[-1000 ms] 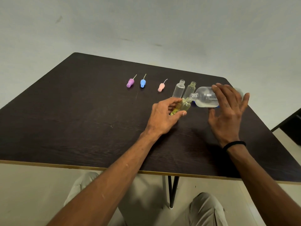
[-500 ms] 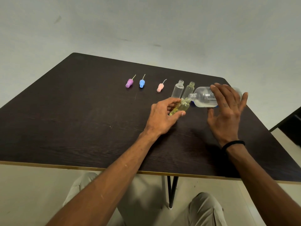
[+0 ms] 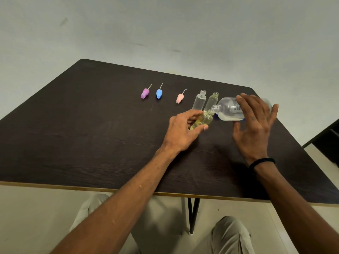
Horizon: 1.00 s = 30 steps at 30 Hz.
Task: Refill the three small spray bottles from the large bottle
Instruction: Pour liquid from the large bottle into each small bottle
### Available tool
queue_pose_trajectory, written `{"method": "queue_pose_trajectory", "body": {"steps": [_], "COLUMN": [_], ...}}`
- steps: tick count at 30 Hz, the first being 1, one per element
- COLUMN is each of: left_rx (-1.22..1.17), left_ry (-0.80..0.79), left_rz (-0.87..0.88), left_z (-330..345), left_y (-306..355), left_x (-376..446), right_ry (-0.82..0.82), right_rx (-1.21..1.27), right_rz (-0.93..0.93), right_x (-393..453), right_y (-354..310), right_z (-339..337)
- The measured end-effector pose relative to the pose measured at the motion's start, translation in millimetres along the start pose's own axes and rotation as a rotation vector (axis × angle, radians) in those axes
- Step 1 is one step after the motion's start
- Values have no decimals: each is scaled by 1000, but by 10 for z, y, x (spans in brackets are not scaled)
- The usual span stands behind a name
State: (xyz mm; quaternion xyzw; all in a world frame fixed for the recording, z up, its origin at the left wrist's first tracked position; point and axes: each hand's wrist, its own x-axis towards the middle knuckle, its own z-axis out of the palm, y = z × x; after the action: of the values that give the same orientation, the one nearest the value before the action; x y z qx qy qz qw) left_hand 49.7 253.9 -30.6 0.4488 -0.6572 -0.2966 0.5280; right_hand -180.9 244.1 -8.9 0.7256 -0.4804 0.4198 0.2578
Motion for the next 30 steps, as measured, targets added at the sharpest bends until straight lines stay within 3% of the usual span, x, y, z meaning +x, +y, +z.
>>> {"method": "queue_pose_trajectory", "body": {"steps": [30], "left_rx": [6], "left_ry": [-3], "left_rz": [12], "left_z": [-18], "left_y": [19], "left_x": [-8], "right_ry": [-7], "right_rx": [-10], "right_rz": [8], "right_x": [5], "right_y": [-11], "right_z": [-13]}}
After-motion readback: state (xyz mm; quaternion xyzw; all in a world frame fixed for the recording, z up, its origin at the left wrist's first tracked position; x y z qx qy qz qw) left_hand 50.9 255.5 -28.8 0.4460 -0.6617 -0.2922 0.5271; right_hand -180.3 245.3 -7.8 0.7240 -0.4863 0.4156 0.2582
